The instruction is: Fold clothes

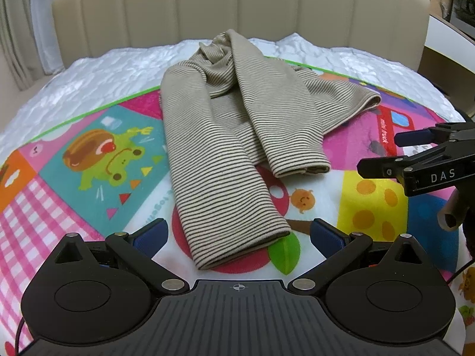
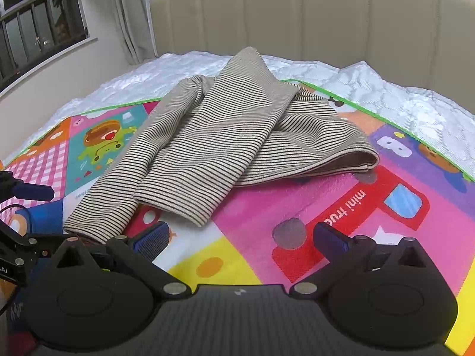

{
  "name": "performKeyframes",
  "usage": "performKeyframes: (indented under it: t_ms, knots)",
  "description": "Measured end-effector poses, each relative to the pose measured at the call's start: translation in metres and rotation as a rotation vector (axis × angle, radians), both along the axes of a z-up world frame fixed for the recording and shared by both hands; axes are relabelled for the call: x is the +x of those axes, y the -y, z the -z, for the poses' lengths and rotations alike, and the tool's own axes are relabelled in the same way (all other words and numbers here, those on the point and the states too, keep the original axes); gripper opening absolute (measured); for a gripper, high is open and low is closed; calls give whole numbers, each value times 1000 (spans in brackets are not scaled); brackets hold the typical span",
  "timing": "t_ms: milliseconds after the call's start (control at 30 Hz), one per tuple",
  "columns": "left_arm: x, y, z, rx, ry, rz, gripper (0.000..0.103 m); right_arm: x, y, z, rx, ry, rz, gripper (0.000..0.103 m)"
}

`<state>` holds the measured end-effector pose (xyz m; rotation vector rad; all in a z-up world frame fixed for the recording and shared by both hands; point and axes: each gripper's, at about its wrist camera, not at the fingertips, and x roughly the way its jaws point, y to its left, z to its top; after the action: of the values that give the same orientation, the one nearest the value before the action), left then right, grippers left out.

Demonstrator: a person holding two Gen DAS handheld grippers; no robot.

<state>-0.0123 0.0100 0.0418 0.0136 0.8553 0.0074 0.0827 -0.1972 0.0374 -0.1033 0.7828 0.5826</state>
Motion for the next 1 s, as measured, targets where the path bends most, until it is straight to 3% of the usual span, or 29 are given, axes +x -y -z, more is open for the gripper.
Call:
performKeyframes:
  t_ms: [700, 900, 1000]
  knots:
    - [2, -1, 1, 4, -1, -8, 103, 3, -4, -1, -19, 13, -15, 103]
    - [16, -9, 2, 13, 1, -19, 103, 24, -10, -16, -40, 52, -52, 103]
    - [36, -20, -4, -7, 13, 20, 103, 47, -19, -28, -44, 78, -68, 103]
